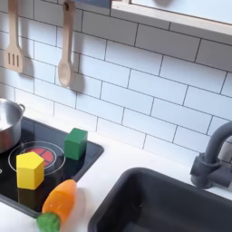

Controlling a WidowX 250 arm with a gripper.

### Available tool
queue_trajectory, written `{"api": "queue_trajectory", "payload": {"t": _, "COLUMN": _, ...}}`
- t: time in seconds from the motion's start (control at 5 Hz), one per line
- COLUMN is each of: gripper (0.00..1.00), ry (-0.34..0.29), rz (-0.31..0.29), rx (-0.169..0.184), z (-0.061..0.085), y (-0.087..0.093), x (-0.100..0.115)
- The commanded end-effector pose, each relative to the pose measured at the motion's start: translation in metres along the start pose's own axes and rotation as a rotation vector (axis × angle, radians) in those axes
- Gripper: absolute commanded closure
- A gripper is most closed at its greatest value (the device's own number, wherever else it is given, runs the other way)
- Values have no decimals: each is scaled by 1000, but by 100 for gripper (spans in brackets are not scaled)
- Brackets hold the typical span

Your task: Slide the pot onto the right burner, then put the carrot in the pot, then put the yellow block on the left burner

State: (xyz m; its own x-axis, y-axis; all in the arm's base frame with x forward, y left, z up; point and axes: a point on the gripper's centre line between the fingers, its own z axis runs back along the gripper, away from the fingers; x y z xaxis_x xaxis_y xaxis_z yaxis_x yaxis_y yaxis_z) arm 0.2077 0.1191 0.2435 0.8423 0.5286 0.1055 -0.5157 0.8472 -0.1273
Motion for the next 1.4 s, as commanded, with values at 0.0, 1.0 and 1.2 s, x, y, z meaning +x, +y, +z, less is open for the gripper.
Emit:
{"api": "queue_trajectory", "payload": {"t": 0.0, "gripper": 0, "ry": 7, "rz": 53, "rx": -3, "z": -7, "y": 11, "x": 20}}
{"api": "queue_trajectory", "payload": {"t": 1.0, "gripper": 0, "ry": 7, "rz": 84, "rx": -48, "z": -19, "y": 6, "x": 62}}
{"api": "queue_trajectory", "payload": {"t": 1.2, "gripper": 0, "ry": 14, "rz": 90, "rx": -64, "z": -21, "y": 2, "x": 71}}
